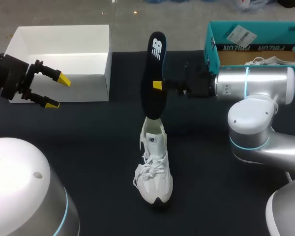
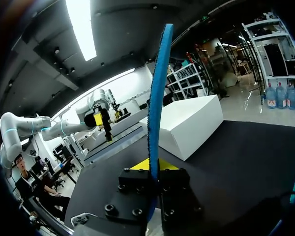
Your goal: Take the shoe out of the shoebox, open the shoe tongue, remove and reinsert the insole, then place the shoe into the shoebox
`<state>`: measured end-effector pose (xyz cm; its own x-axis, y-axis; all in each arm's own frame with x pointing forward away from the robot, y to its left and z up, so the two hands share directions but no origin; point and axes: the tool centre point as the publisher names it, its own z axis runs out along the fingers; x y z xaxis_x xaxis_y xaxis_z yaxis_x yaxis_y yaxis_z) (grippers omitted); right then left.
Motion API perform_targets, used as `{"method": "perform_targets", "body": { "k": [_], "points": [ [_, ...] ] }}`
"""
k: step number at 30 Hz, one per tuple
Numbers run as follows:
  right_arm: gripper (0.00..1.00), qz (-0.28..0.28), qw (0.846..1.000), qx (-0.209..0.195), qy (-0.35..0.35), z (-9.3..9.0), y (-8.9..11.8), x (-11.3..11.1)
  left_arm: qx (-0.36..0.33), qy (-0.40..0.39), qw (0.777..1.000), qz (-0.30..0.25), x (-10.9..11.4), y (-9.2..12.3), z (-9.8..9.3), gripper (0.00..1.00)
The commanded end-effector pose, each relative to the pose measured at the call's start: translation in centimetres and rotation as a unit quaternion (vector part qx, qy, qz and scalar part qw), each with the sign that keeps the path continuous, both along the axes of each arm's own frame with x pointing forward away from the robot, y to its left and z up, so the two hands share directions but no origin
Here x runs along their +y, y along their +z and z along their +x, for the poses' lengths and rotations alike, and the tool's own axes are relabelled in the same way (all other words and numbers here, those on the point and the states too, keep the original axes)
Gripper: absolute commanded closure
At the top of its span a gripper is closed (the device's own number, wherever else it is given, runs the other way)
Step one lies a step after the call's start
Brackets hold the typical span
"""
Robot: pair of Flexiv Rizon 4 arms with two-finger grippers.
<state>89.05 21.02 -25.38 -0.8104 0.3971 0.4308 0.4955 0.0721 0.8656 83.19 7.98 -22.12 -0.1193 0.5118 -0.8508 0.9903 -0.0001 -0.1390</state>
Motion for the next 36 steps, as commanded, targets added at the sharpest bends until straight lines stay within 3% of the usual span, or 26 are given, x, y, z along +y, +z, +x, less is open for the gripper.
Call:
{"method": "perform_targets", "body": {
  "k": [1,10,22,25,33,36],
  "points": [
    [1.00,-0.006,1.000,0.002,0.001,-1.0,0.6,-1.7,0.000,0.001,1.000,0.002,0.0,0.0,-0.1,0.00],
    [1.00,-0.005,0.999,-0.009,0.035,-3.0,0.1,-3.1,0.000,0.001,1.000,0.002,0.0,0.0,-0.1,0.00],
    [1.00,0.007,0.998,0.033,0.049,-5.0,-2.9,-2.5,0.000,0.001,1.000,0.002,0.0,0.0,-0.1,0.00],
    [1.00,0.006,0.998,0.029,0.051,-4.7,-2.3,-2.4,0.000,0.001,1.000,0.002,0.0,0.0,-0.1,0.00],
    [1.00,0.022,0.999,-0.011,0.044,-2.8,1.7,-2.2,0.000,0.001,1.000,0.002,0.0,0.0,-0.1,0.00],
    [1.00,0.020,0.999,-0.018,0.044,-2.4,2.1,-2.0,0.000,0.001,1.000,0.002,0.0,0.0,-0.1,0.00]
  ]
}}
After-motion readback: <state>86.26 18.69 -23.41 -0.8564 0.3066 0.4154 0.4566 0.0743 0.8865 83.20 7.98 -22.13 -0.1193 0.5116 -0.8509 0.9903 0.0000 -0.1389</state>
